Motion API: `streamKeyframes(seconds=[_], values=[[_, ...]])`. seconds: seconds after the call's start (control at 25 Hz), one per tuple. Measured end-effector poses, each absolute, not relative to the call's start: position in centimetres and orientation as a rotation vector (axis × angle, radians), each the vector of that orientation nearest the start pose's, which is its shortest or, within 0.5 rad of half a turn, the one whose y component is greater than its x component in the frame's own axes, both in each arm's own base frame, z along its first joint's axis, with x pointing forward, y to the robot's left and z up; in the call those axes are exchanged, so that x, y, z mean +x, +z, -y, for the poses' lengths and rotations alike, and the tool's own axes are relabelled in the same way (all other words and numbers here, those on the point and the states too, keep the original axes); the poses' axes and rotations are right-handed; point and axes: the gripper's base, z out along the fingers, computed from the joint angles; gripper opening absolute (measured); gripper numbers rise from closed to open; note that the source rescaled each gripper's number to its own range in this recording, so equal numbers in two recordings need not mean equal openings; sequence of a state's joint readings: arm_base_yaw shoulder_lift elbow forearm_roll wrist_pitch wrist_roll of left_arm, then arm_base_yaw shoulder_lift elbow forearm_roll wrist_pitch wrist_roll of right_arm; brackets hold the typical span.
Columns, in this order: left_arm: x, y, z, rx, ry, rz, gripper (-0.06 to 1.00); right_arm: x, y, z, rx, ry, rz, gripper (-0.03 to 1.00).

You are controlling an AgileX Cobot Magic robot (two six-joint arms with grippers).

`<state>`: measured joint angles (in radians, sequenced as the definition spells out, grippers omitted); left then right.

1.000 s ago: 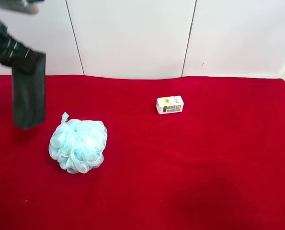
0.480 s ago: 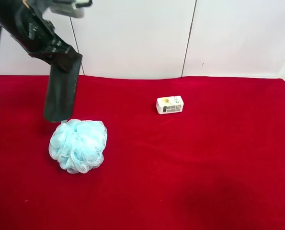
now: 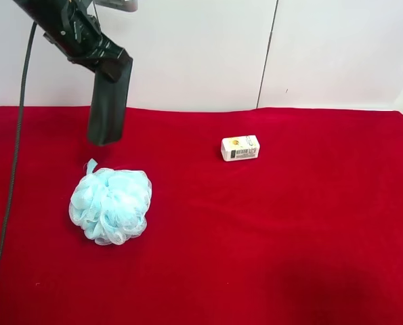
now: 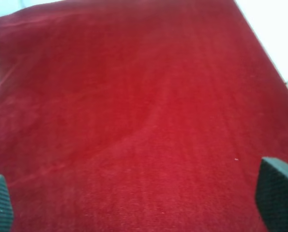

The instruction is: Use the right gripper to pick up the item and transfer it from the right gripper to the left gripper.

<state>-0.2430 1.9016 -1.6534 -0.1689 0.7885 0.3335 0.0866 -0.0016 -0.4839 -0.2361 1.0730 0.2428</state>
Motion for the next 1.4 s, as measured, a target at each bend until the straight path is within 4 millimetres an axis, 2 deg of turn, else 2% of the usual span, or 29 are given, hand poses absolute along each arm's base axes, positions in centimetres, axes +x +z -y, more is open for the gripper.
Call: streamKeyframes(seconds=[0.16, 0.32, 0.6, 1.08, 1.12, 1.16, 1.32, 1.36, 1.4], values=[[42.9, 27.7, 11.8, 0.613, -0.168, -2.44, 0.0, -0.4, 27.4, 1.9, 0.214, -0.105, -2.038, 1.0], [43.2, 26.8, 11.9, 0.615, -0.169, -2.456, 0.0, -0.4, 27.4, 1.9, 0.215, -0.106, -2.038, 1.0], [43.2, 26.7, 11.9, 0.609, -0.182, -2.459, 0.0, -0.4, 27.4, 1.9, 0.215, -0.106, -2.038, 1.0], [42.3, 26.2, 11.9, 0.648, -0.207, -2.567, 0.0, -0.4, 27.4, 1.9, 0.215, -0.106, -2.038, 1.0], [42.3, 26.2, 11.9, 0.648, -0.207, -2.569, 0.03, -0.4, 27.4, 1.9, 0.215, -0.106, -2.038, 1.0], [42.3, 26.1, 11.9, 0.649, -0.207, -2.571, 0.12, -0.4, 27.4, 1.9, 0.215, -0.106, -2.038, 1.0], [42.3, 26.0, 11.9, 0.647, -0.211, -2.572, 0.66, -0.4, 27.4, 1.9, 0.215, -0.106, -2.038, 1.0], [42.3, 26.0, 11.9, 0.646, -0.212, -2.572, 0.75, -0.4, 27.4, 1.9, 0.215, -0.106, -2.038, 1.0], [42.3, 26.0, 11.9, 0.646, -0.212, -2.572, 0.8, -0.4, 27.4, 1.9, 0.215, -0.106, -2.038, 1.0]])
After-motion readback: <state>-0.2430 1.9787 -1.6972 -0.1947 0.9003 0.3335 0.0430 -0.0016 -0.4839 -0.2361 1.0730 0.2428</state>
